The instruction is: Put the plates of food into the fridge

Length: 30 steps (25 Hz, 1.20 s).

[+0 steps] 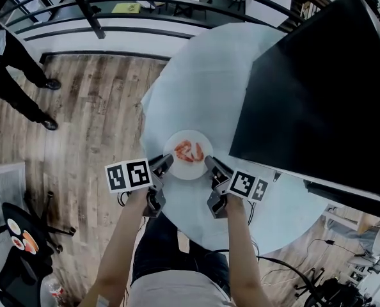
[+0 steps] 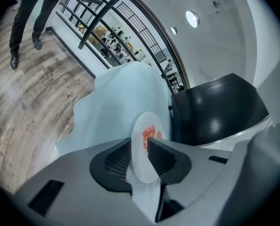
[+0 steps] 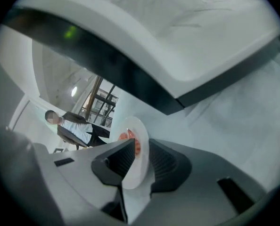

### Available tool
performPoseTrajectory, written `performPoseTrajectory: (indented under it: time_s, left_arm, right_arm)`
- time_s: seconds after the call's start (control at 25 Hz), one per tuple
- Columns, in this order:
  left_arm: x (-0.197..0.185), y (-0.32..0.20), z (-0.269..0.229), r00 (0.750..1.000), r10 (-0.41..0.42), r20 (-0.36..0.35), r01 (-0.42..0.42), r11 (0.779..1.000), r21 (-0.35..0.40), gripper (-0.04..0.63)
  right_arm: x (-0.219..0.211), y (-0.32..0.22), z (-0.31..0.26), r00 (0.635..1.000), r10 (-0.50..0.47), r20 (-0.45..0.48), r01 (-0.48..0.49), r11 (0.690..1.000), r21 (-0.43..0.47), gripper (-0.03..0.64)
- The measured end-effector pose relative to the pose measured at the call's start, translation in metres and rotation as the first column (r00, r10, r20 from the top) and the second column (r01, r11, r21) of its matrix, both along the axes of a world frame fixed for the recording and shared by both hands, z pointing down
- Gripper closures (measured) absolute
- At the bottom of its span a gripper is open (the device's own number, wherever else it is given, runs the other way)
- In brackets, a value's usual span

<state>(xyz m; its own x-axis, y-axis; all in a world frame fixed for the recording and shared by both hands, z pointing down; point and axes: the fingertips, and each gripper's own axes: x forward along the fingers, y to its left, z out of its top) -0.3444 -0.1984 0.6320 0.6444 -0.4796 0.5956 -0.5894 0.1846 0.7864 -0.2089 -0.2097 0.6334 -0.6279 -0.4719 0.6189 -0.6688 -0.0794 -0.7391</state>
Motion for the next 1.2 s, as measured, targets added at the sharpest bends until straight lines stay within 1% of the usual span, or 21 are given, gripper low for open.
performPoseTrajectory:
  time_s: [0.08,0.16,0.24,0.32,0.36,0.4,0.44,0.52,0.76,0.92,1.04,1.2]
  left_arm:
    - [-0.001,0.000,0.000,1.000,-0.016,-0.018,0.016,1.000,-0.005,0.489]
    - [-0.002,0.000,-0.001,0.999,-0.036,-0.038,0.036,0.999,-0.009,0.489]
    - [-0.003,0.001,-0.003,0.997,-0.051,-0.056,0.050,0.999,-0.009,0.491]
    - [-0.006,0.002,-0.005,0.994,-0.068,-0.082,0.068,0.998,-0.006,0.492]
    - [-0.006,0.004,-0.008,0.992,-0.078,-0.104,0.078,0.997,-0.002,0.518]
    - [-0.007,0.005,-0.011,0.987,-0.091,-0.132,0.092,0.996,0.004,0.557]
    - [-0.007,0.006,-0.014,0.981,-0.104,-0.161,0.107,0.994,0.012,0.558]
    - [-0.008,0.008,-0.022,0.974,-0.115,-0.194,0.124,0.992,0.033,0.565]
    - [-0.008,0.021,-0.045,0.968,-0.106,-0.226,0.124,0.990,0.067,0.566]
    - [0.003,0.034,-0.059,0.970,-0.075,-0.232,0.096,0.992,0.081,0.567]
    - [0.017,0.044,-0.070,0.966,-0.054,-0.253,0.079,0.993,0.090,0.568]
    - [0.042,0.060,-0.082,0.959,0.005,-0.284,0.024,0.995,0.096,0.571]
  right_arm:
    - [0.001,0.000,-0.001,0.995,0.053,0.087,-0.052,0.999,-0.008,0.520]
    - [0.003,0.000,-0.003,0.983,0.099,0.153,-0.098,0.995,-0.012,0.538]
    - [0.003,0.001,-0.007,0.972,0.122,0.203,-0.123,0.992,-0.007,0.572]
    - [0.000,0.003,-0.012,0.955,0.127,0.267,-0.132,0.991,-0.001,0.578]
    - [-0.001,0.004,-0.015,0.945,0.122,0.303,-0.131,0.991,0.008,0.583]
    - [-0.002,0.005,-0.019,0.935,0.115,0.335,-0.129,0.991,0.021,0.584]
    - [-0.003,0.006,-0.022,0.927,0.111,0.359,-0.131,0.991,0.033,0.584]
    - [-0.003,0.009,-0.028,0.916,0.120,0.382,-0.147,0.988,0.041,0.584]
    - [-0.005,0.020,-0.054,0.891,0.132,0.436,-0.175,0.983,0.062,0.589]
    - [0.006,0.035,-0.071,0.890,0.130,0.436,-0.185,0.979,0.085,0.591]
    - [0.019,0.048,-0.082,0.884,0.131,0.448,-0.195,0.976,0.100,0.591]
    - [0.045,0.068,-0.091,0.877,0.158,0.454,-0.230,0.967,0.108,0.591]
